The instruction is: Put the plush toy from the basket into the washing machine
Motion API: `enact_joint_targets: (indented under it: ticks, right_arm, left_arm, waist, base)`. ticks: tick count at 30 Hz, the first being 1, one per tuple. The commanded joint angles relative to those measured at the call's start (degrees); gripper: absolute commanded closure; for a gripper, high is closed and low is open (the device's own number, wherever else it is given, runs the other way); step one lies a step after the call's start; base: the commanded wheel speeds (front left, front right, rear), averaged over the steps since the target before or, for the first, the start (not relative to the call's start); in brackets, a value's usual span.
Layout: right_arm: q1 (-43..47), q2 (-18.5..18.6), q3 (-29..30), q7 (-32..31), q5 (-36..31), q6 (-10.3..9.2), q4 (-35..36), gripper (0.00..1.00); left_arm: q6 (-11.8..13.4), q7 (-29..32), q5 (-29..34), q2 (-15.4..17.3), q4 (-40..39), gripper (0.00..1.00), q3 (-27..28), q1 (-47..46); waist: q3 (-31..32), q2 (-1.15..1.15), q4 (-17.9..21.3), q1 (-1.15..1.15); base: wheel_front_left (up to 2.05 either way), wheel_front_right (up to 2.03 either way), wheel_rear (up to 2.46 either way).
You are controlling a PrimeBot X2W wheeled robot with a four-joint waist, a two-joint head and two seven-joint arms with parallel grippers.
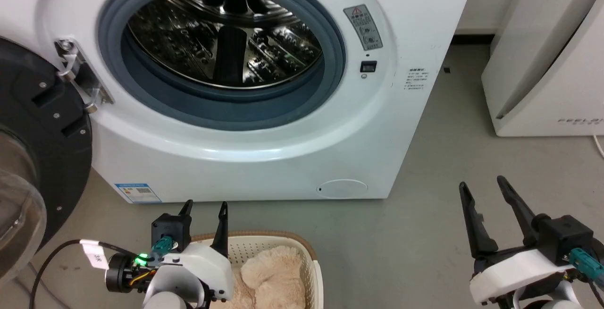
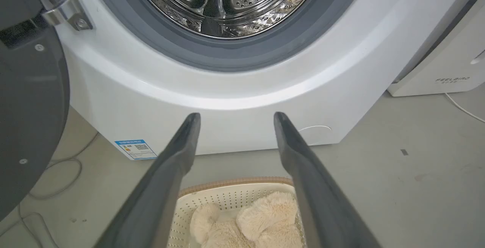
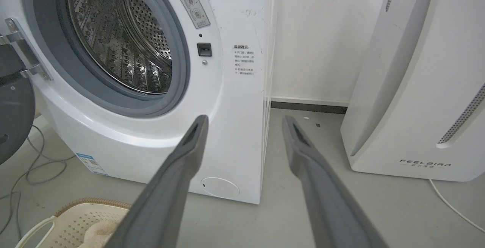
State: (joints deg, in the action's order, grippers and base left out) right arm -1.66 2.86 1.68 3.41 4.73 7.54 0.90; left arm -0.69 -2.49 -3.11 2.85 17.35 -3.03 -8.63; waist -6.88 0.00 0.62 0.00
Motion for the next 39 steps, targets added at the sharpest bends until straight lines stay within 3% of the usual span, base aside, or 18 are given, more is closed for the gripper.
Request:
enact_joint_targets:
  ticks: [1, 29, 39]
  right_arm:
    - [-1.62, 0.0, 0.33, 0.69, 0.7, -0.01, 0.6, 0.0]
    - [-8.78, 0.01, 0.81, 3.91, 1.28, -0.03, 5.13, 0.0]
    - [-12.36, 0.01, 1.74, 5.81, 1.81, -0.03, 7.88, 0.0]
  left_arm:
    - [-0.2, 0.1, -0.5, 0.22, 2.2, 0.0, -0.43, -1.85]
    - [-1.4, 4.31, -2.82, 0.6, 18.62, 0.0, -5.54, -15.32]
    - [-1.54, 5.08, -5.96, 0.46, 28.06, 0.0, -7.59, -23.07]
  waist:
    - [-1.58, 0.0, 0.37, 0.0]
    - [-20.94, 0.0, 0.3, 0.0]
    - [-31.81, 0.0, 0.21, 0.0]
  base:
    - [0.0, 0.0, 0.0]
    - [0.0, 0.0, 0.0]
    - [0.0, 0.0, 0.0]
